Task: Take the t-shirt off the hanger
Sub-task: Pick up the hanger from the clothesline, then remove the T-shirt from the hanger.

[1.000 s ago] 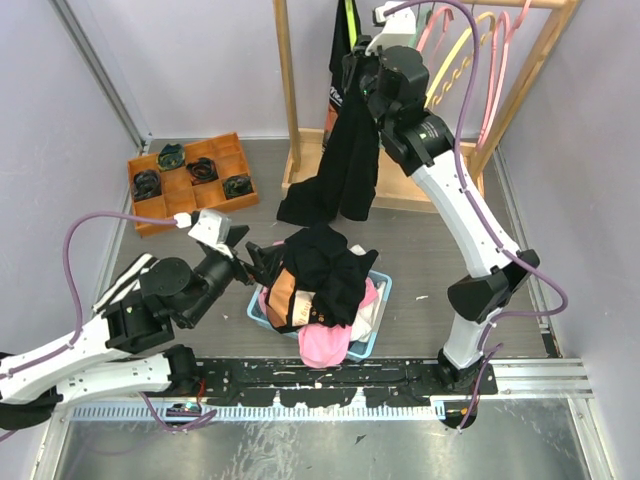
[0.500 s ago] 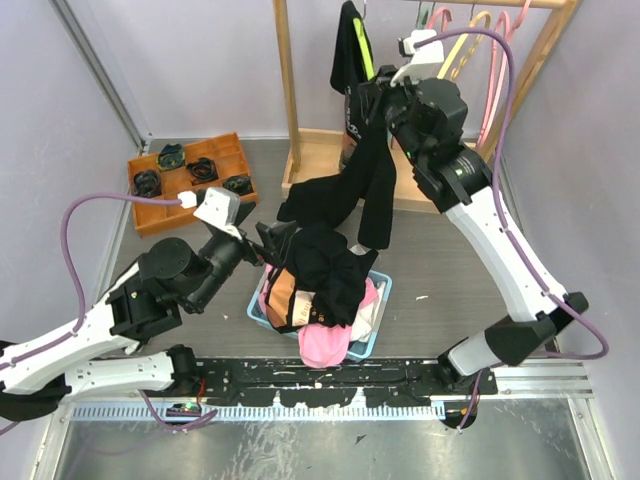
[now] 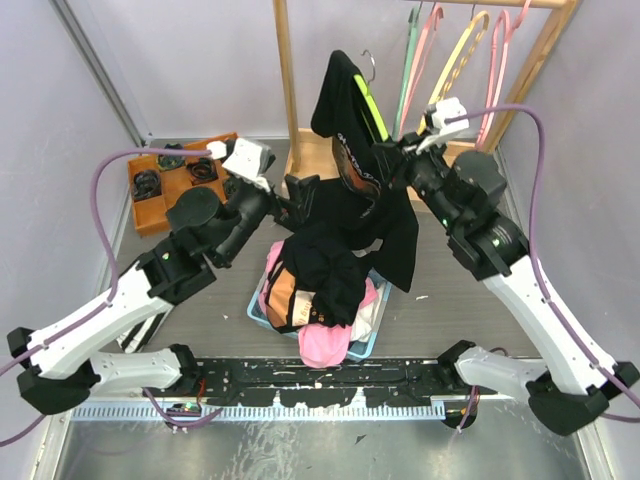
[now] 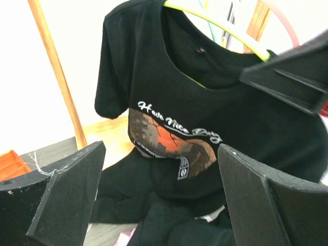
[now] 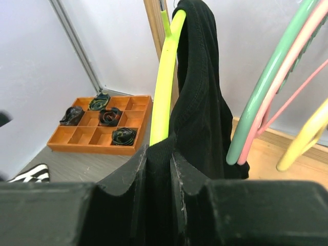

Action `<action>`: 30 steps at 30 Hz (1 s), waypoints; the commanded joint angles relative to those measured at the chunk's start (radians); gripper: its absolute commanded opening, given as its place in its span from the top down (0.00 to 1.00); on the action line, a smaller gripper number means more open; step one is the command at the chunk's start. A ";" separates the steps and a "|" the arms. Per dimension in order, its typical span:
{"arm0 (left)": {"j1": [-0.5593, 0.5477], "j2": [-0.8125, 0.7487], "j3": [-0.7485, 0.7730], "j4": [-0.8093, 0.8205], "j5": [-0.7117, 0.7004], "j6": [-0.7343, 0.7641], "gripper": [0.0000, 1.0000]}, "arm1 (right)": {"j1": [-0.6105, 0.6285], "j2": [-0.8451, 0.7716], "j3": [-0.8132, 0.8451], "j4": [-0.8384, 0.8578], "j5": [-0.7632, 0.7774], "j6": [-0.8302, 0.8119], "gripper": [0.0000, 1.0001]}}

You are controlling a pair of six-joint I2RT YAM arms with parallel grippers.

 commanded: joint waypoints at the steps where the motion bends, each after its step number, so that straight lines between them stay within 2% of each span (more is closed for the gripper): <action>1: 0.079 0.092 0.069 0.084 0.122 -0.019 0.02 | 0.005 -0.135 -0.085 0.207 -0.064 0.022 0.99; 6: 0.167 0.190 0.109 0.163 0.189 -0.057 0.01 | 0.006 -0.232 -0.210 0.252 -0.100 0.053 0.99; 14: 0.213 0.362 0.193 0.259 0.282 -0.055 0.04 | 0.007 -0.304 -0.304 0.253 -0.162 0.080 0.99; 23: 0.223 0.459 0.249 0.296 0.240 -0.064 0.07 | 0.009 -0.340 -0.358 0.252 -0.180 0.093 0.99; 27: 0.237 0.489 0.267 0.294 0.238 -0.074 0.14 | 0.009 -0.358 -0.365 0.249 -0.179 0.096 0.99; 30: 0.249 0.501 0.262 0.298 0.239 -0.084 0.27 | 0.009 -0.367 -0.368 0.242 -0.177 0.095 0.99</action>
